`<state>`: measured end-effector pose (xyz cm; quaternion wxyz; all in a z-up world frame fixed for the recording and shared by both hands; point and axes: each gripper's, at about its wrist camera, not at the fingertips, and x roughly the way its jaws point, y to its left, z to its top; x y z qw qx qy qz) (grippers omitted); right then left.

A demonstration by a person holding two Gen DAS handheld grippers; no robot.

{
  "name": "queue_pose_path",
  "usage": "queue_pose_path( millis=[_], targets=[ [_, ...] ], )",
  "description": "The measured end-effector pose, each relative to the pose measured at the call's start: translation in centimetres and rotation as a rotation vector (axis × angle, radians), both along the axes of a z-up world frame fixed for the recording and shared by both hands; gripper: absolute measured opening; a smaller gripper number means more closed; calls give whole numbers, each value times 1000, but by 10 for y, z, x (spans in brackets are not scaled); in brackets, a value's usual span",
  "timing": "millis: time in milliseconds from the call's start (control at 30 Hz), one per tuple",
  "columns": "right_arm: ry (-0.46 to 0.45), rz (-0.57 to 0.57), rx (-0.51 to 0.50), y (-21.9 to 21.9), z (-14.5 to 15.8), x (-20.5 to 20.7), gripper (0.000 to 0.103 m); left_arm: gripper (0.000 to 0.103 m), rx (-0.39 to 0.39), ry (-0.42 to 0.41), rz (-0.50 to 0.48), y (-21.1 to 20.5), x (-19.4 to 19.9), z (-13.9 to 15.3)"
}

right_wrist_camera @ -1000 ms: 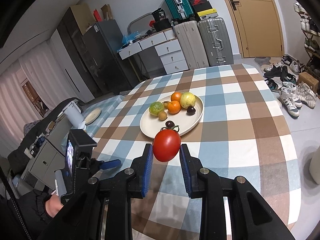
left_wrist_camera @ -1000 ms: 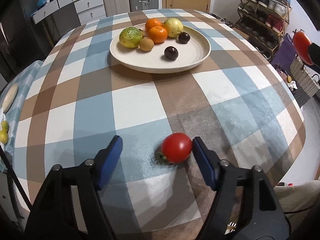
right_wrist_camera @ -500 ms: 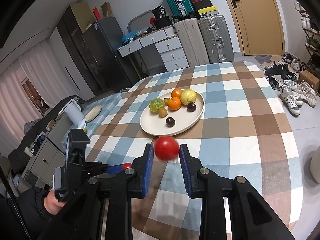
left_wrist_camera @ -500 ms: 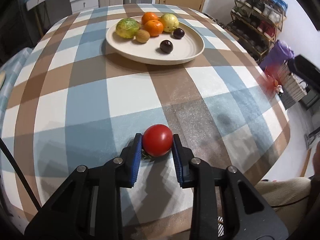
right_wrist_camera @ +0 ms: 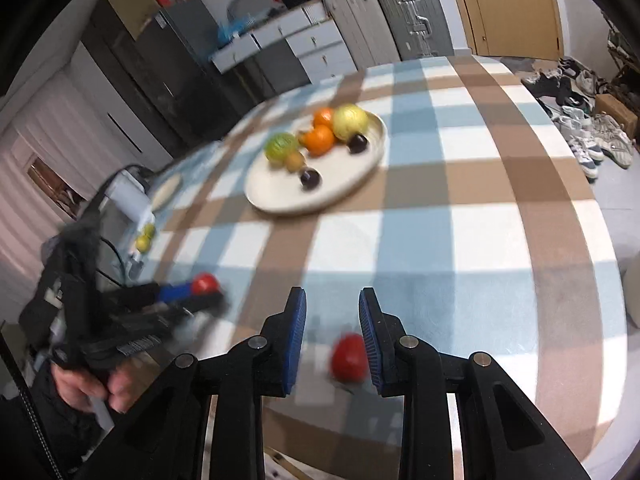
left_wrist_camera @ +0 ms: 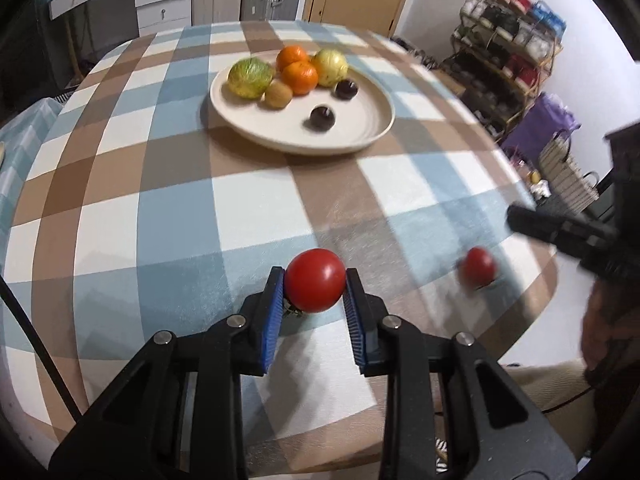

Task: Organize fruits
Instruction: 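Grasp the smaller red tomato with the left gripper while the right gripper holds its tomato, then carry both tomatoes onto the cream plate and lower them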

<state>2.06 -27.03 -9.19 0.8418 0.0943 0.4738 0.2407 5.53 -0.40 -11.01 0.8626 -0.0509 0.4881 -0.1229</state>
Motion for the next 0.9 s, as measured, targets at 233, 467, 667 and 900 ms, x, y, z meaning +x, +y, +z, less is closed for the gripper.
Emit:
queue_pose_path(
  millis=[233,467,667,900],
  targets=[
    [55,37,-45,7,-20,-2,44,26,-34,-18,30,14,-5,9],
    [86,48,-106,13,-32,-2,44,26,-79,-27,52,25,-8,16],
    [104,75,-139,20,-40,-3,32,26,-82,-34,46,26,-7,23],
    [38,104,-143,34,-27,-2,28,26,-87,-74,24,24,17,46]
  ],
)
